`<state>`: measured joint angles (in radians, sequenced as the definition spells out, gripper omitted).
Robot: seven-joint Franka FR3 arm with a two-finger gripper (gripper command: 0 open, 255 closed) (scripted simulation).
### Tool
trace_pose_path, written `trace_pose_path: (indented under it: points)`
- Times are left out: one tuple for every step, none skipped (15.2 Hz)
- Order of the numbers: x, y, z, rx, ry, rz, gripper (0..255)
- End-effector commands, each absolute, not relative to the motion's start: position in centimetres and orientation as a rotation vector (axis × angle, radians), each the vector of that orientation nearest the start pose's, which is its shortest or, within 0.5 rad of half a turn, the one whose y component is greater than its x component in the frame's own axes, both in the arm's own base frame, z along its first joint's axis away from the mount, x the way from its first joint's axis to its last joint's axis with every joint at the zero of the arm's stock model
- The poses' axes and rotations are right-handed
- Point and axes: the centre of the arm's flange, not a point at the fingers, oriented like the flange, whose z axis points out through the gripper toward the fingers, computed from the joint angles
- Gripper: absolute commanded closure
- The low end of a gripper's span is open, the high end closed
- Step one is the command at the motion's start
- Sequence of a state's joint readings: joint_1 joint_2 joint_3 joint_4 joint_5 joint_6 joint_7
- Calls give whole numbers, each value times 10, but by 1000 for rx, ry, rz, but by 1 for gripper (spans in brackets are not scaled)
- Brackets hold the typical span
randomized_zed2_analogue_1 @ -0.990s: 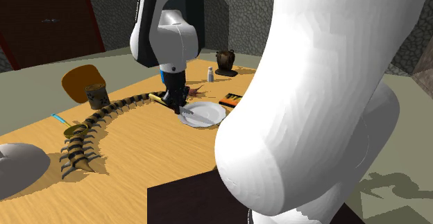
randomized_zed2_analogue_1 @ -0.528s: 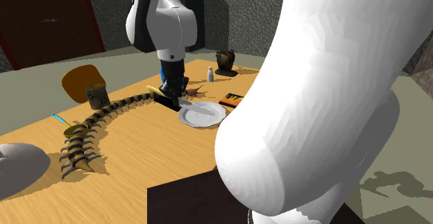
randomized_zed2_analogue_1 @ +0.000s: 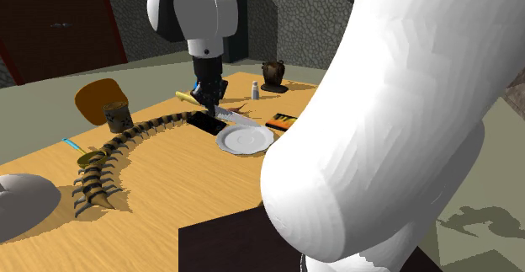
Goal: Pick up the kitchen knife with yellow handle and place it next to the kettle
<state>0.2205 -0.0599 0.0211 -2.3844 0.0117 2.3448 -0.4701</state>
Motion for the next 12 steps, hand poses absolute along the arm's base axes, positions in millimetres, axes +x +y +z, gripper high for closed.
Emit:
trace_pose_path:
  points:
    - [475, 118, 356, -2945, -1081, -32, 255]
    - [475, 118, 361, -2945, -1081, -32, 255]
    - [475, 118, 367, -2945, -1081, -32, 255]
    - [475, 118, 372, -2945, -1081, -32, 255]
    - [475, 118, 375, -2945, -1081, -32, 255]
    - [470, 130, 375, -2945, -1081, -32, 255]
    - [465, 142, 375, -2945, -1081, -32, 255]
    - [460, 154, 375, -2945, -1081, -32, 255]
    - [455, 166, 375, -2945, -1081, -32, 255]
    - [449, 178, 375, -2945, -1081, -32, 255]
    - [444, 190, 375, -2945, -1081, -32, 255]
    - [439, 202, 375, -2945, -1081, -32, 255]
